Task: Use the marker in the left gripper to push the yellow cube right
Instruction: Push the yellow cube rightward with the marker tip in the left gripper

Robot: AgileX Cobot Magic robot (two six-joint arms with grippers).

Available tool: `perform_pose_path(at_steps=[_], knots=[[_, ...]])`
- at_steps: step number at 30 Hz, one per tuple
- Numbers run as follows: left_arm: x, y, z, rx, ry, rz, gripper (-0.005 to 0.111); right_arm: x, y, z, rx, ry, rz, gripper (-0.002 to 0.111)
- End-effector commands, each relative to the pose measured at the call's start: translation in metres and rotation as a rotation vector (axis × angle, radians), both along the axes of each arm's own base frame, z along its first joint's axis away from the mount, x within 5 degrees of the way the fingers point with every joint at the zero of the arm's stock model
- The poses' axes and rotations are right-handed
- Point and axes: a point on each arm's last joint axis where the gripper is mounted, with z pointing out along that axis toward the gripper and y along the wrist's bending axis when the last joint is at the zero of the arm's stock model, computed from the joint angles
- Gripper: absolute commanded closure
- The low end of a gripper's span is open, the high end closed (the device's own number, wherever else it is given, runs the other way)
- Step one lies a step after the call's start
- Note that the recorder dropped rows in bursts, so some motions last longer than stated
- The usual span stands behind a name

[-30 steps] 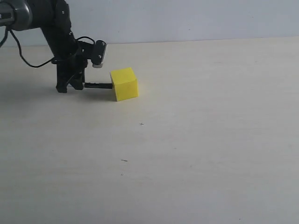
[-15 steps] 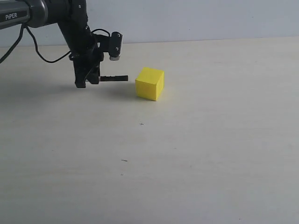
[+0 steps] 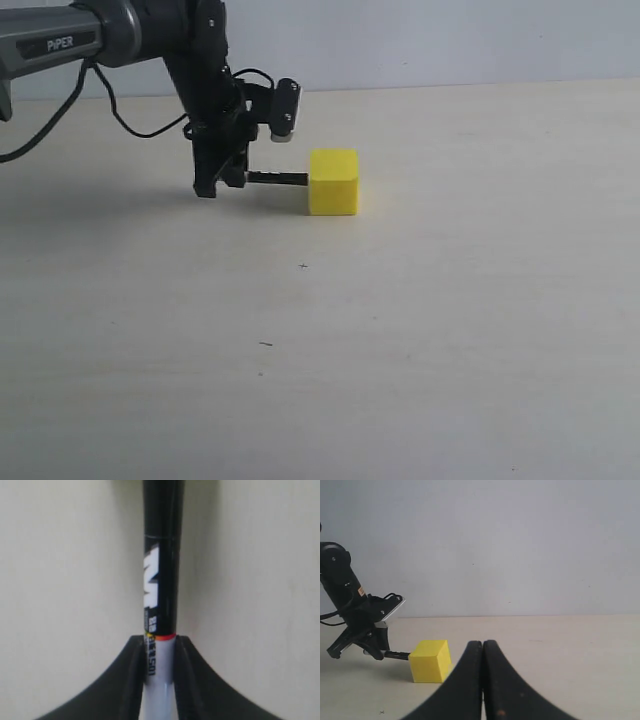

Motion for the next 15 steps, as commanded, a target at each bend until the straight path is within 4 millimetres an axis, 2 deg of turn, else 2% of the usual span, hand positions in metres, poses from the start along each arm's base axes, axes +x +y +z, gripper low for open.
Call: perform_pose_path(at_steps=[1, 3, 11, 15], knots=[[-0.004, -0.021, 0.007, -0.041, -0.026, -0.005, 0.107, 0.0, 0.0, -0.001, 0.0, -0.006, 0.0, 0.108], [0.001, -0.016, 0.012, -0.057, -0.035, 0.05, 0.107, 0.0, 0.0, -0.001, 0.0, -0.006, 0.0, 0.108], [-0.009, -0.005, 0.01, 0.014, 0.107, 0.202, 0.107, 0.0, 0.0, -0.001, 0.0, -0.006, 0.0, 0.108], [-0.006, -0.004, 0.01, 0.004, 0.075, 0.294, 0.107, 0.0, 0.0, -0.001, 0.0, -0.006, 0.0, 0.108]])
